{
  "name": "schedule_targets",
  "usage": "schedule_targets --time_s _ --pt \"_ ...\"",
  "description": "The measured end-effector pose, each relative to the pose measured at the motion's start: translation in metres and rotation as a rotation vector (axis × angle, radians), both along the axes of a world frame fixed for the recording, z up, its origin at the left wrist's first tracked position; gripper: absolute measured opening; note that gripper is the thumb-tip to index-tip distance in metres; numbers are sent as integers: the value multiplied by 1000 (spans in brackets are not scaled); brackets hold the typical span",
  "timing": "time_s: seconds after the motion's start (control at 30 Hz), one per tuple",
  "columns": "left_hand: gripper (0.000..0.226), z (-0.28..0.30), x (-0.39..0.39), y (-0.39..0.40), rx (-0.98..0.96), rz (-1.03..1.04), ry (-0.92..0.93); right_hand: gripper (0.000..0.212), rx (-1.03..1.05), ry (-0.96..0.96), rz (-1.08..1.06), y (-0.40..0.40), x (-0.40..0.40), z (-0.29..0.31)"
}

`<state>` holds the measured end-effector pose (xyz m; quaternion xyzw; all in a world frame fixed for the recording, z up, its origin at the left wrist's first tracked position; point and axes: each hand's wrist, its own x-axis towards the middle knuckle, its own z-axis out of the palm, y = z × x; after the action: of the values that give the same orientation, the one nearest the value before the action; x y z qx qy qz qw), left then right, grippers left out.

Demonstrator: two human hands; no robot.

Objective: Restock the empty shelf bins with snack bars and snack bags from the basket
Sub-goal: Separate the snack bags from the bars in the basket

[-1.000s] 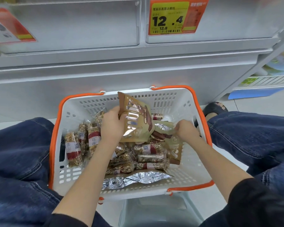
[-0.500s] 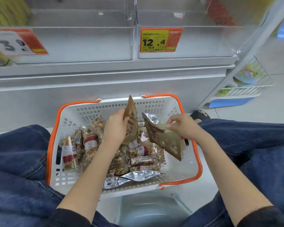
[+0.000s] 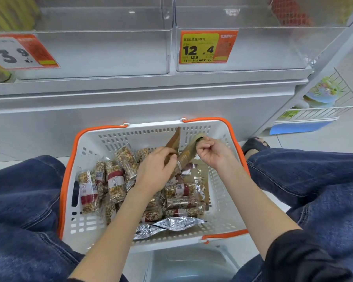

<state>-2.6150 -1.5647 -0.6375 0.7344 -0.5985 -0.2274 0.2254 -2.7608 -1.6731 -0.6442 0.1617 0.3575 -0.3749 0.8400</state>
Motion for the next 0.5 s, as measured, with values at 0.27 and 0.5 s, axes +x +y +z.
schedule_targets --time_s 0.27,0.5 --pt "19 -8 2 -5 93 -52 -150 30 87 -10 -190 -2 -1 -11" --pt "21 -8 15 -9 62 -18 -56 30 -706 1428 525 14 -27 -4"
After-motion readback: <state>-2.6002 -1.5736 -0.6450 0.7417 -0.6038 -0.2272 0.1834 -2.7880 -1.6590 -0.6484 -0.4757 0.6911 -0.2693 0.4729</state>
